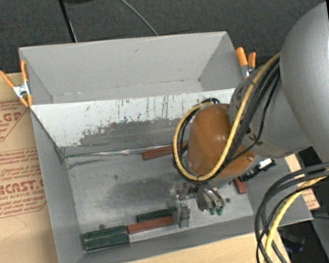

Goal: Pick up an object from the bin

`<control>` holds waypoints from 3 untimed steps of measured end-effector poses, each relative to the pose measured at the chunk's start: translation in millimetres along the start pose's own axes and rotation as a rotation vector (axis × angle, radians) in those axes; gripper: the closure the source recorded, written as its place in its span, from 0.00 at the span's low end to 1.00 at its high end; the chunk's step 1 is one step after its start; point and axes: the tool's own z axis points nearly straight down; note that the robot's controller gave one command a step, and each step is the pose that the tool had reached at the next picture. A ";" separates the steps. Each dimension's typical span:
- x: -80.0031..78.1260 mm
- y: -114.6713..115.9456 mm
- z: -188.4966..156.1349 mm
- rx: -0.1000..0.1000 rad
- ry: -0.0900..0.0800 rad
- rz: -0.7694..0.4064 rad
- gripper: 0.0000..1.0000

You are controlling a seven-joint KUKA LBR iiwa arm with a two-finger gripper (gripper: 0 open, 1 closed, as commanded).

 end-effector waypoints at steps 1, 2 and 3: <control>-1.0 24.6 -4.0 0.009 -0.012 -0.131 1.00; -16.2 65.0 -4.0 0.006 -0.005 -0.280 1.00; -28.4 74.2 -3.8 0.004 0.002 -0.112 1.00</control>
Offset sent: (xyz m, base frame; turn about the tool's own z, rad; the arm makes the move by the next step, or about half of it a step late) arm 0.0413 0.1027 -0.0018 -0.0652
